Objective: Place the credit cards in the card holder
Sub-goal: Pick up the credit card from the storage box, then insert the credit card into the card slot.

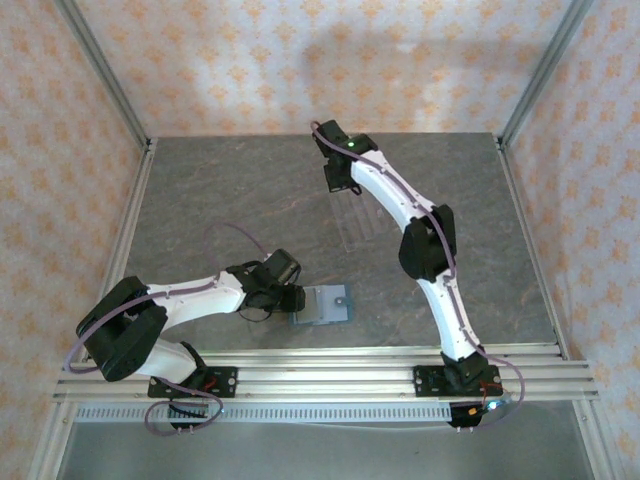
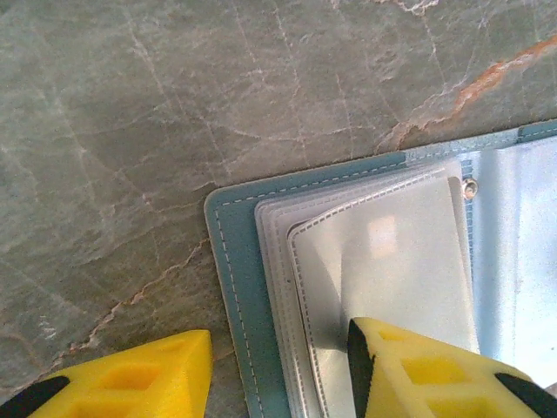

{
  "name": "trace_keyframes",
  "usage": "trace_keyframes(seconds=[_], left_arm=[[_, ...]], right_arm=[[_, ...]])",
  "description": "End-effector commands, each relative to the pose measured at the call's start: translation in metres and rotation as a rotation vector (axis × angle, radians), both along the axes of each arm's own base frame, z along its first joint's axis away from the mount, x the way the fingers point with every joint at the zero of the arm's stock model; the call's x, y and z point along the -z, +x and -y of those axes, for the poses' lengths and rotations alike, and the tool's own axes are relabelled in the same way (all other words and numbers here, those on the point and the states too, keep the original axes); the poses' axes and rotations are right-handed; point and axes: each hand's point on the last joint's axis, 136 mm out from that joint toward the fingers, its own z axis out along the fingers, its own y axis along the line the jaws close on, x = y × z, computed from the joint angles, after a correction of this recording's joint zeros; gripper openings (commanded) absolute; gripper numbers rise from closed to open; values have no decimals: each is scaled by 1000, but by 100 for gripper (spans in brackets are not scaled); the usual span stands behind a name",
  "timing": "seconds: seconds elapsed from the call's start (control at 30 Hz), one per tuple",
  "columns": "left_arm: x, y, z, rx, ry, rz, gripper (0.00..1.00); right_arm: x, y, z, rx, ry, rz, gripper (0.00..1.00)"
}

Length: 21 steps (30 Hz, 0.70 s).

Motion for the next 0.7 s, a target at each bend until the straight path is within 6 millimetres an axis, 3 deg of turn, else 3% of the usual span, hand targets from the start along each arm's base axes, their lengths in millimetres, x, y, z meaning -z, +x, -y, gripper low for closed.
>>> trace_keyframes(seconds=[0.0,0.07,0.2,0.47,0.67], left_arm=[[3,-6,-13,8,70,-5,45],[2,-5,-13,18,80,-4,45],[1,-6,-14,25,83,-7,44],[-3,-6,-15,29,91,-7,40],[-5,-7,-14,25,84,-10,37]], right_arm=[[-80,-23,7,6,13,163,0],[-90,-40,7,8,45,190,0],[-81,-81,9,10,155,176,0],[-37,-178,-32,-124,640,49,0],[-15,-223,-49,-171,874,8,0]])
